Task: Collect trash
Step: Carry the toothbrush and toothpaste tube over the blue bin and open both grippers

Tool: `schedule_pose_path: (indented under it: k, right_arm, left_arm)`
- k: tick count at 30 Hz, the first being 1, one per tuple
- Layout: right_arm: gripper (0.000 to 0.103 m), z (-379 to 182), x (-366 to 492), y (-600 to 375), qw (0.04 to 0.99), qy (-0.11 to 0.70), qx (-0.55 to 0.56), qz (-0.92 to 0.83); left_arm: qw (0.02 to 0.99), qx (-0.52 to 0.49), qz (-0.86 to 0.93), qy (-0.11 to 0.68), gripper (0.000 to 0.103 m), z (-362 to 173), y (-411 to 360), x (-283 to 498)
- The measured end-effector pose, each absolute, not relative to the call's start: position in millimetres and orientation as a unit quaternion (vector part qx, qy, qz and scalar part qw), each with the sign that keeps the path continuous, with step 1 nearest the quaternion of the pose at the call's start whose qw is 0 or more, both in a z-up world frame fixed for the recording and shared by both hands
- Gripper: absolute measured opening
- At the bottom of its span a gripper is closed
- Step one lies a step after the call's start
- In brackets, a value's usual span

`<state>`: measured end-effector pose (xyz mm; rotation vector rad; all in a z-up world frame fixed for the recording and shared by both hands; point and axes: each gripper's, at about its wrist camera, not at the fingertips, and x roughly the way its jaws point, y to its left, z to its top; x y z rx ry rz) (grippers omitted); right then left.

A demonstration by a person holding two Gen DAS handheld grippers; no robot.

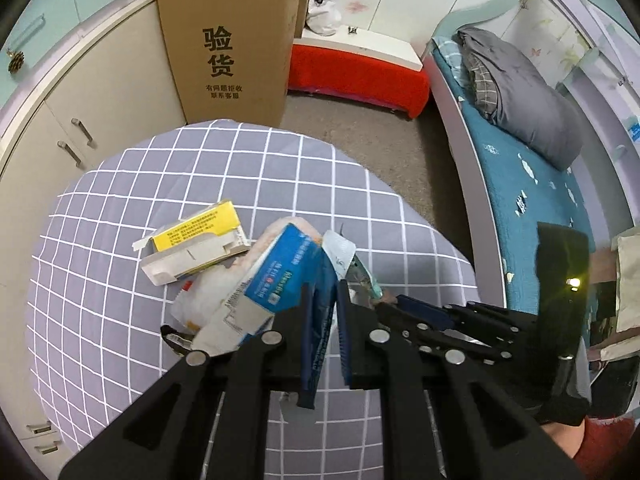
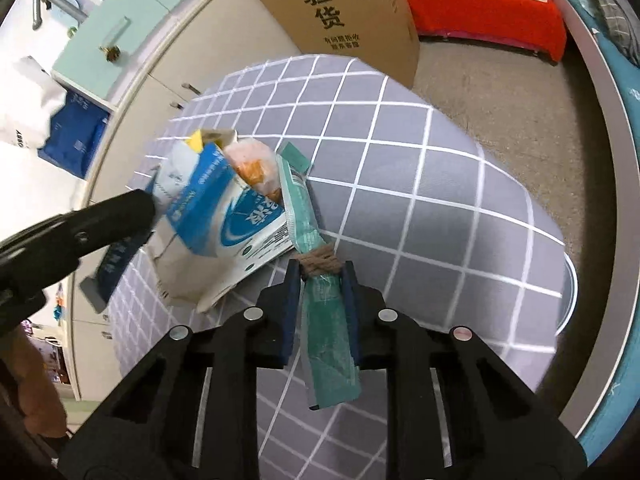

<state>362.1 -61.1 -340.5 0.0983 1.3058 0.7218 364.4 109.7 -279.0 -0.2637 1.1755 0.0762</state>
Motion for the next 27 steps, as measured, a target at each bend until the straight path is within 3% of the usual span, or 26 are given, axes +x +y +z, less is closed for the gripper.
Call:
schedule_pose_path:
  k: [10,18,27]
  right_arm:
    - [0.021,-286,353,-154,0.76,0.567,0.108,0.299]
    - [0.021,-238,342,-279,0.806,0.531,0.138,0.222]
    - [0.021,-221,340,-360,0.829,0.505,0.161,0.175]
  left_arm:
    - [0.841,-0.124,-0.005,0.527,0.011,-245,39,365]
    - [0.849,-0.104,-0.084,0.511,0.011,-217,-66,384]
    - [0.851,-0.073,-0.147,0.5,0.011,-199,-169,400]
